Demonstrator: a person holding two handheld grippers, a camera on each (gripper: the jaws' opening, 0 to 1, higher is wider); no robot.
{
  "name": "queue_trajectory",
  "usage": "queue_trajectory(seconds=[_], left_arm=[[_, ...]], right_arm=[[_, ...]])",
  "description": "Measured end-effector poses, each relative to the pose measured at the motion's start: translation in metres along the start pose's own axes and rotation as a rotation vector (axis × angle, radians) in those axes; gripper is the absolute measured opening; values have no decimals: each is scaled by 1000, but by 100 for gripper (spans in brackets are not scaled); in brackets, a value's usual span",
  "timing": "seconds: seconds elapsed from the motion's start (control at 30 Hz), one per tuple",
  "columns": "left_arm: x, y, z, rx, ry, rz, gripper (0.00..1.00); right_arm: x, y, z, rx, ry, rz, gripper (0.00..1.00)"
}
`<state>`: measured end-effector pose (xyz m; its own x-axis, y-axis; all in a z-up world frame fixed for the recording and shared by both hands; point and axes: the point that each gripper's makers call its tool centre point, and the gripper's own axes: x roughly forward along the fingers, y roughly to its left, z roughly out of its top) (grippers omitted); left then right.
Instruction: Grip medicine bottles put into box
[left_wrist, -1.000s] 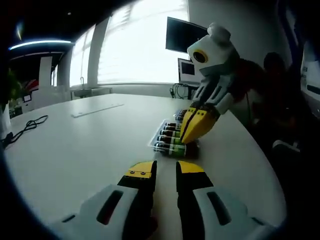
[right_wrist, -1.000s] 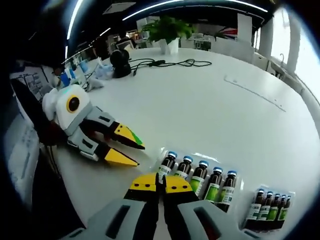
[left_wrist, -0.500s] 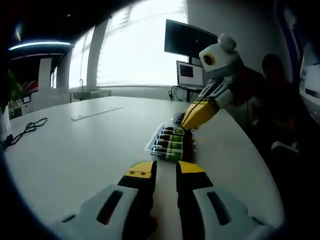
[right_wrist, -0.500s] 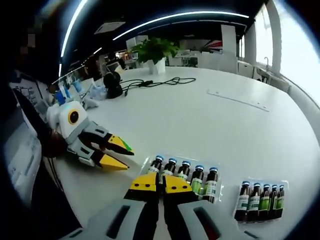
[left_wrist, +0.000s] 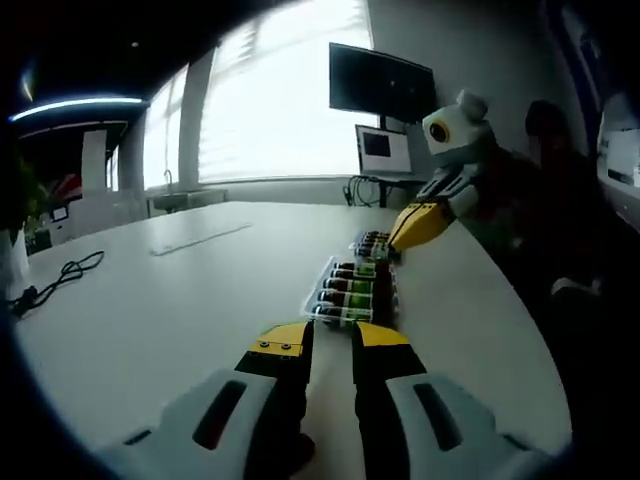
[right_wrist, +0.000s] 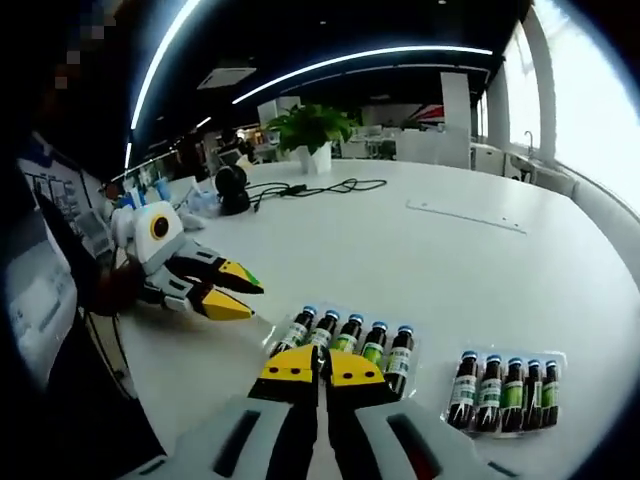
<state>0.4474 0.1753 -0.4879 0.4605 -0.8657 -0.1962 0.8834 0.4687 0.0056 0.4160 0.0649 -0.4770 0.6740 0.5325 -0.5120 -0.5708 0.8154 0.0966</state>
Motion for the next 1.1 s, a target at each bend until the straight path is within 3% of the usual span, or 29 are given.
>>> queue_trajectory(seconds=[0.1, 0.33, 0.63, 0.8, 0.93, 1.1], left_arm=[[1, 0, 3, -9, -5, 18, 10], [-13, -1, 18, 54, 12, 86, 10], [-21, -22, 25, 52, 24, 147, 10], [-26, -31, 30, 27, 21, 194, 10], [-30, -38, 32, 38, 25, 221, 10], [-35, -47, 41, 28, 8, 270, 10]], right_arm=[[-8, -3, 0, 0, -27, 2, 0], [-28, -10, -2, -15, -91, 13, 0], [-53, -21, -8, -33, -155, 36, 0], [-69, -28, -11, -28, -221, 71, 0], [-77, -40, -18, -4, -254, 58, 0], [-92, -47, -21, -38, -295, 54, 0]])
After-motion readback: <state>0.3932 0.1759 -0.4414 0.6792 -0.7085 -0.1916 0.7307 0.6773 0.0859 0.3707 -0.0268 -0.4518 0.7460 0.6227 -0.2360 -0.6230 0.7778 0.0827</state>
